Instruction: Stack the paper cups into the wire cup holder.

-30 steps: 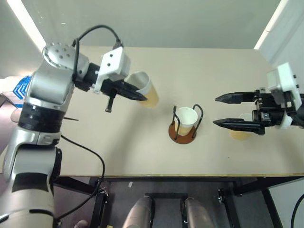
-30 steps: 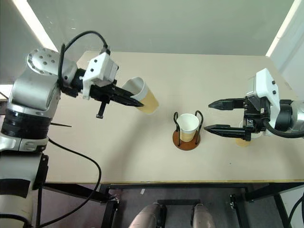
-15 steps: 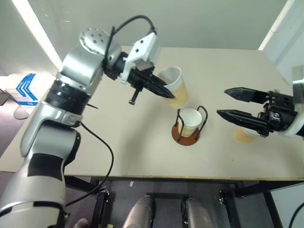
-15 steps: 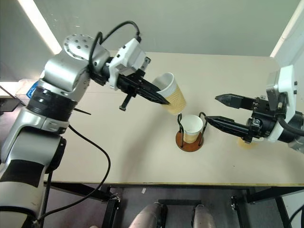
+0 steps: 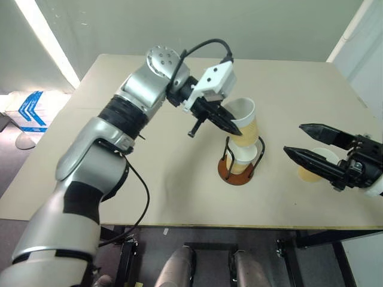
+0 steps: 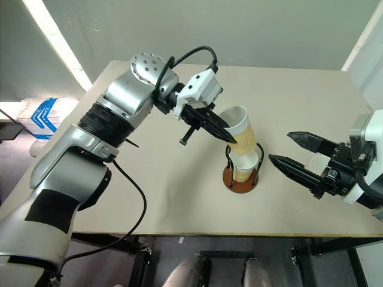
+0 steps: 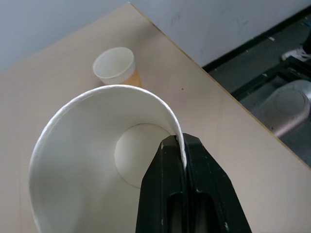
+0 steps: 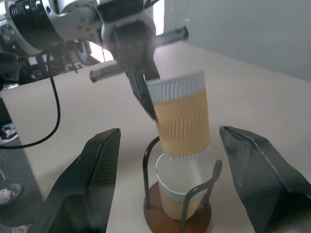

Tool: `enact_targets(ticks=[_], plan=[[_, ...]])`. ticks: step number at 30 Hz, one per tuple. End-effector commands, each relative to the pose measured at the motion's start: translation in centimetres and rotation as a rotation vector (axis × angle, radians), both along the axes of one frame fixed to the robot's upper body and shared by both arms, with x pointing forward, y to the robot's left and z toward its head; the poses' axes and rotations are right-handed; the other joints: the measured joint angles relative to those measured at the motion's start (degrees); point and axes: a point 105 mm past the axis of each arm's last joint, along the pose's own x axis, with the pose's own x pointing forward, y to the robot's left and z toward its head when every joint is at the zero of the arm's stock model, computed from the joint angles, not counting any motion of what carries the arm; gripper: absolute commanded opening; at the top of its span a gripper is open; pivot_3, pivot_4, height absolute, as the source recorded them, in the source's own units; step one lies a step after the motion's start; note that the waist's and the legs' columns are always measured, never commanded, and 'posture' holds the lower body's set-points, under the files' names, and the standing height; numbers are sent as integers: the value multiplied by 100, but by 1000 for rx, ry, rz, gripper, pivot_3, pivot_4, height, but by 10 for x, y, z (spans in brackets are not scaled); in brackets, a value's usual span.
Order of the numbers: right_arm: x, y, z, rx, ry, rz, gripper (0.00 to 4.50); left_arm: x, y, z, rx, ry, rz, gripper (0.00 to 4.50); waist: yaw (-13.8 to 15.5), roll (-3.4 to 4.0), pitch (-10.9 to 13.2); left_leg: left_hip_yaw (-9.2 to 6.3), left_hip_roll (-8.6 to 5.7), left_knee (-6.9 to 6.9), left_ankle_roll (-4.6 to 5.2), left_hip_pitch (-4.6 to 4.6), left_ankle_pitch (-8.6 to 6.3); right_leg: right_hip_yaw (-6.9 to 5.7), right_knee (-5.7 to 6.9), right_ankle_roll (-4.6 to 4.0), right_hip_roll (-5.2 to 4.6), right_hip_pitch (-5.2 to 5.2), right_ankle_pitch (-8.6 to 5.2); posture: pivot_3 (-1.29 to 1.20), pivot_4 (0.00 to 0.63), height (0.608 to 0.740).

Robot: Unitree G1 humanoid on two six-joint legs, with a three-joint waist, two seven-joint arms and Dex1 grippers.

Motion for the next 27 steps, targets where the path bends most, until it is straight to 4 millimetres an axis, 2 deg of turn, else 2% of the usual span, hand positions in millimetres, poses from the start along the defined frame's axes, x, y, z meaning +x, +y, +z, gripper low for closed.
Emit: enact_targets(ticks=[1, 7, 15, 18, 27], plan=[[-7, 0, 13, -6, -74, -18, 3445, -4, -3, 6, 39, -66, -64, 7, 7, 0, 0, 0, 0, 3, 0, 0, -2, 0, 0, 2, 0, 1, -1, 0, 150, 740], [-9, -2, 12, -13, -68, -36, 3445, 0, -8, -11, 98, -108, -90, 7, 34, 0, 0, 1, 0, 20, 7, 0, -11, 0, 0, 11, 0, 9, -7, 0, 150, 740], [-9, -6, 12, -41, -70, -58, 3445, -4, -19, -16, 103, -108, -124, 7, 52, 0, 0, 6, 0, 46, 18, -5, -28, 1, -1, 19, 0, 16, -6, 0, 150, 740], [-8, -9, 12, -58, -71, -72, 3445, -1, -18, -21, 137, -156, -134, 596, 59, 0, 0, 6, 0, 45, 17, -3, -29, 1, -1, 21, 0, 17, -7, 0, 150, 740], [-7, -11, 13, -70, -76, -76, 3445, 5, -15, -22, 166, -222, -133, 3685, 66, 1, -1, 10, -1, 47, 36, -4, -41, 3, -1, 24, 0, 17, -9, 0, 150, 740]])
